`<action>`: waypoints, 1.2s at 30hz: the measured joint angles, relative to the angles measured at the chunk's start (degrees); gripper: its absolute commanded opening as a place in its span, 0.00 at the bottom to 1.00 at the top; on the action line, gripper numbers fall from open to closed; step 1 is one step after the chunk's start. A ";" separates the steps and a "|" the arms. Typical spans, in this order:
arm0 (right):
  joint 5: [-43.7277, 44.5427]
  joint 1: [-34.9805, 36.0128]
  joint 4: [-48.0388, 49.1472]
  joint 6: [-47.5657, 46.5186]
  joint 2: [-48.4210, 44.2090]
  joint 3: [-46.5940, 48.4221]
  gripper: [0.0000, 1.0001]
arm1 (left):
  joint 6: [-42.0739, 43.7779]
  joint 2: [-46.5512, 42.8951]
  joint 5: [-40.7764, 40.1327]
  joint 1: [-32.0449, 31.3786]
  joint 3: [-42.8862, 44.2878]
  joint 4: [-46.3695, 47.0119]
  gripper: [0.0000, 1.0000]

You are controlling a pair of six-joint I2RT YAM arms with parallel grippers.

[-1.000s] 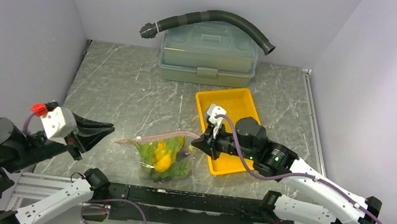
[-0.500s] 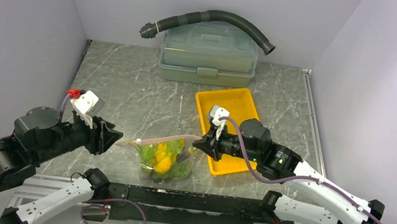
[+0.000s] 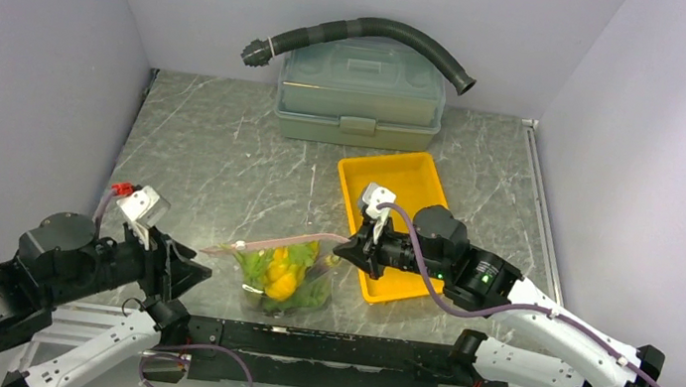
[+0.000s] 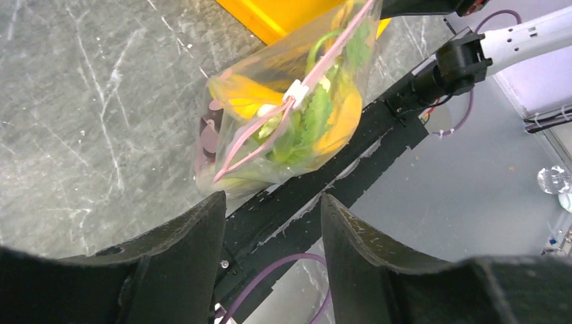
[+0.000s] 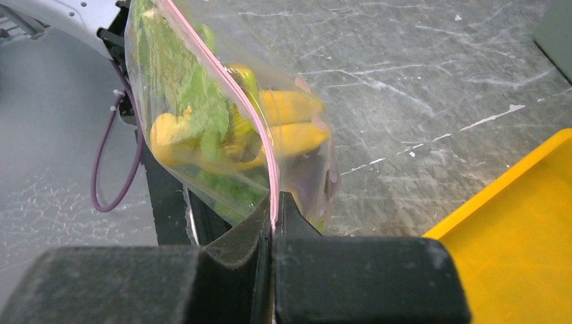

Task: Place the food in the zip-top bag and seal the zipper
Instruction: Adjust the zipper food storage bag at the center of the board.

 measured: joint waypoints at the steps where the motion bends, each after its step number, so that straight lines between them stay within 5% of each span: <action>1: -0.11 0.00 -0.02 0.00 0.00 0.00 0.00 | -0.09 -0.48 0.42 0.00 -0.31 0.07 0.60; 27: -3.65 0.00 -1.66 -0.42 -3.72 -0.87 0.00 | 5.49 2.36 0.61 0.00 -6.32 7.52 0.62; 36: -4.66 0.00 -2.05 -0.46 -5.51 -1.31 0.00 | 10.80 5.42 5.16 0.00 -6.45 9.62 0.54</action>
